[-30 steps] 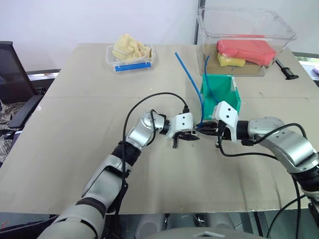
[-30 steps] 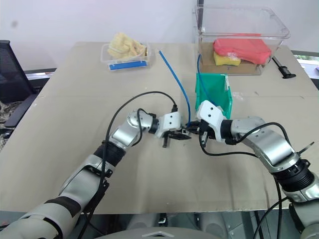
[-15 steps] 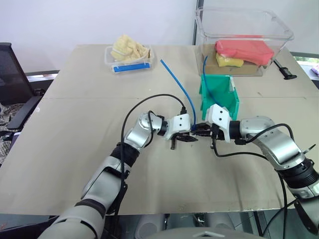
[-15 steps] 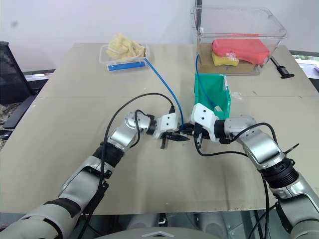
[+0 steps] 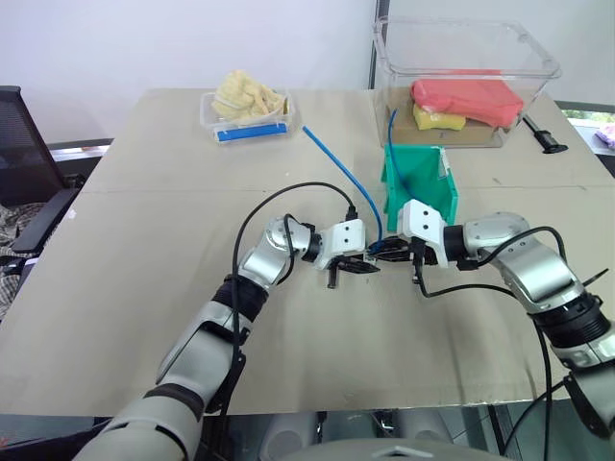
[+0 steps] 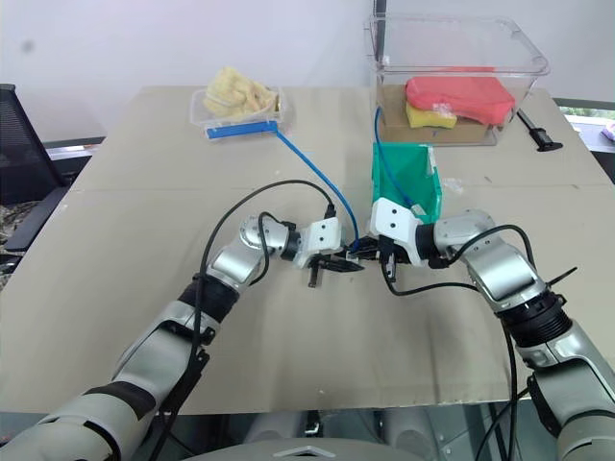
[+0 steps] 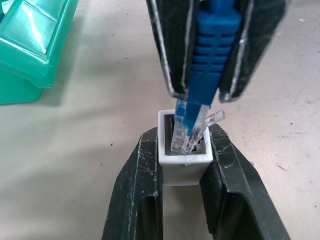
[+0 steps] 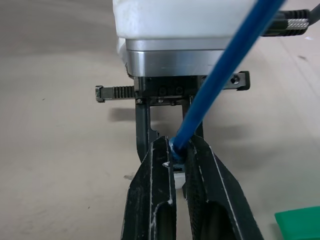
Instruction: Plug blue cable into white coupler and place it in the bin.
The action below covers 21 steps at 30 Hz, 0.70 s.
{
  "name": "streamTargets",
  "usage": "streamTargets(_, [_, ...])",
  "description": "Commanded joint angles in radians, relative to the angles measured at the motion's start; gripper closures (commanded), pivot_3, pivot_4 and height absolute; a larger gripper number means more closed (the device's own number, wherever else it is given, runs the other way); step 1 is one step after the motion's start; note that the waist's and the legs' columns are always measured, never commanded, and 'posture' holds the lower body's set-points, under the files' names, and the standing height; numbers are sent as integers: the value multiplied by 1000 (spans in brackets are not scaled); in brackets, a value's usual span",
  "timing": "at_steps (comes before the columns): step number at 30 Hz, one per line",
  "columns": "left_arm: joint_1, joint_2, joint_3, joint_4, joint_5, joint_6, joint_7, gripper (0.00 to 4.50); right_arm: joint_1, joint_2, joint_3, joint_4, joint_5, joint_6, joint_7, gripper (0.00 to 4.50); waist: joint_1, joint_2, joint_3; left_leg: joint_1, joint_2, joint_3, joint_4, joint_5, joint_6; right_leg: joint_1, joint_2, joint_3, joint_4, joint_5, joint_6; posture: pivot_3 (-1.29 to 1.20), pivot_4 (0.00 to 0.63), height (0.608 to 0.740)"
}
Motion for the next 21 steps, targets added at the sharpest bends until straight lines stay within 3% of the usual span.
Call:
streamTargets(1, [1,-2,-17,2,11,-7,-26,4109,-9,3,41,53,-24,77,48,4500,0,0,0,0,0,0,0,0,0,0,0,0,0,0,0,0,150,740])
streamTargets(21, [13,-8,-14,-17,10,-1,-11,4109,-118,21,81,83,-94,140,141,4500,-4,1,-1,0,0,0,0,0,0,0,-1,0,0,0,0,0,150,740])
